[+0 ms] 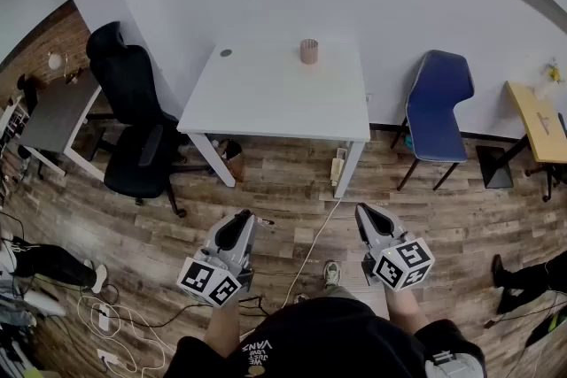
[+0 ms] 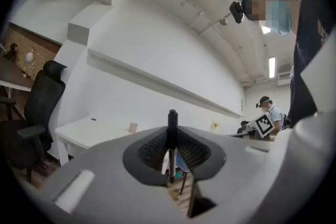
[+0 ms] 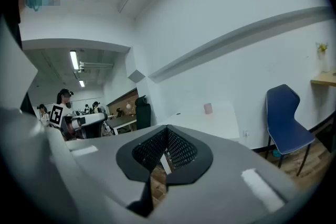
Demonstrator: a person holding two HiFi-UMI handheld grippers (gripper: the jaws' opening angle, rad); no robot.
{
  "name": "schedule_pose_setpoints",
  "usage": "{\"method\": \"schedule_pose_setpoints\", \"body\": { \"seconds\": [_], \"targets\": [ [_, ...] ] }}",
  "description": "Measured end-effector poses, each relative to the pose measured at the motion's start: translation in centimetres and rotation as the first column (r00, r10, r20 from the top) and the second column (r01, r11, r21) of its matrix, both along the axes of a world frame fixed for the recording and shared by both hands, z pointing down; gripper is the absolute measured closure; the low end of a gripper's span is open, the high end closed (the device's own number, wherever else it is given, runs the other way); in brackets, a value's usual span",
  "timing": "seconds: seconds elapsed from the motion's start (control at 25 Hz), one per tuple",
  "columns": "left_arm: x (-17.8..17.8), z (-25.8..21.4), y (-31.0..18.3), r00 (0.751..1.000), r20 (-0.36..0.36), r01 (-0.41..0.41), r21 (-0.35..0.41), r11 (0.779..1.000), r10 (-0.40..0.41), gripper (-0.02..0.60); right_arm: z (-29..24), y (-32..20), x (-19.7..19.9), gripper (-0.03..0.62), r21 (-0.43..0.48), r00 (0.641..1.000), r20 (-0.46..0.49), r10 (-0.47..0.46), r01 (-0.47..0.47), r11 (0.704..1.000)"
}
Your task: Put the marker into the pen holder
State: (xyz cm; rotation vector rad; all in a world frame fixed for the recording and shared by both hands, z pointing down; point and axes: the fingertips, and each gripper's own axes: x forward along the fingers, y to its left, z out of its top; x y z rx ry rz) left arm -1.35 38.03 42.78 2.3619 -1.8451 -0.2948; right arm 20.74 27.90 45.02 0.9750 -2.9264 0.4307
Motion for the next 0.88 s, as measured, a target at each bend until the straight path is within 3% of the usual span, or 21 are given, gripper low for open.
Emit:
{"method": "schedule_pose_setpoints", "body": {
  "seconds": [0.48,0.88],
  "targets": [
    [-1.6,1.7,-2.0,0.999,-0.038,0.019,-0.037,0.999,-0.02,0.48,0.4,-2.9,-0.8,0.592,-0.027,0.999,0.053,-0.001,0.002,1.0],
    [-2.0,1.6,-10.7,0.998,-0.022,0.066,-0.029,0.997,-0.066,0.48,1.4,-12.3,-1.6,0.592,-0.048,0.997,0.056,-0.044,0.047,0.998]
  ]
}}
